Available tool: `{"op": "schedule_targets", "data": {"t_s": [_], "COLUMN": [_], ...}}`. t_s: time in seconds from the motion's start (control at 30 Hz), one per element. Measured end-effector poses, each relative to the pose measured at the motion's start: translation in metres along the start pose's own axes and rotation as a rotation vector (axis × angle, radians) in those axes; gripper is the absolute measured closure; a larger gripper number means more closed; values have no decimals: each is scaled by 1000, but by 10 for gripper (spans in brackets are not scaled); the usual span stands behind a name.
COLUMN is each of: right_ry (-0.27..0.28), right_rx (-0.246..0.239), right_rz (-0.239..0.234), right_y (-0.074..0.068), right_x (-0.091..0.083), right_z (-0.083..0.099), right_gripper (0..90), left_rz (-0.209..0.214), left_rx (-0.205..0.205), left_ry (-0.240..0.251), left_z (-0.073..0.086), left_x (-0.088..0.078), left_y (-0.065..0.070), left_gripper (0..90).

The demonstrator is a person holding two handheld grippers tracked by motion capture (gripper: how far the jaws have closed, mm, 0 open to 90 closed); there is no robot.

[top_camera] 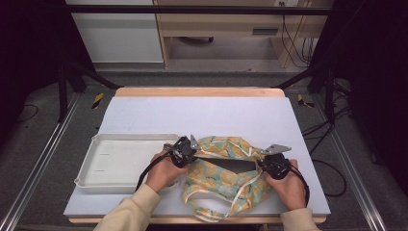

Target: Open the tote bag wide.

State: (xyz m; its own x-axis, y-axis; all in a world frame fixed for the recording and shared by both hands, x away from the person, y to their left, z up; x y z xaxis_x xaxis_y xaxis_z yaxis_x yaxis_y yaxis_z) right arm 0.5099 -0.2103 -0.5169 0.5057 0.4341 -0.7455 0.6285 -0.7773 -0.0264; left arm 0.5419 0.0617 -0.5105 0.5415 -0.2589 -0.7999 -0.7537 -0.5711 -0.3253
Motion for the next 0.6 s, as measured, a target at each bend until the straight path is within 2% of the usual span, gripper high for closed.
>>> {"op": "schedule_targets", "data": {"t_s": [0.37,0.6], "right_ry": [8,-13], "right_rx": [8,-13], "right_rz": [0,19], "right_y": [1,2], "right_x": [-1,2], "right_z": [1,2], "right_gripper": [900,896], "left_rz": [10,15], "left_rx": [4,-3], "left_ry": [-13,-12], "left_z": [2,3], "left_x": [2,3], "left_y": [2,3], "left_gripper": [889,887]}}
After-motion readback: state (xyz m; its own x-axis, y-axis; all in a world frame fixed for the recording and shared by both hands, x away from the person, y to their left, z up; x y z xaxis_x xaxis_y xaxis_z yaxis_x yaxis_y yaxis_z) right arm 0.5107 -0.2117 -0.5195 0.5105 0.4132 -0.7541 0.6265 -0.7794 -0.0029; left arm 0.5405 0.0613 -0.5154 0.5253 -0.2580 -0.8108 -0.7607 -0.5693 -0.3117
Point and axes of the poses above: each handheld gripper's, and its own axes: x roughly forward along the jaws, z roughly out of its underside, y roughly to its right, the point moved 7 cm from there along x, roughly forward along the jaws, and after that the axes turned 10 degrees about -z, right-handed, at the moved point
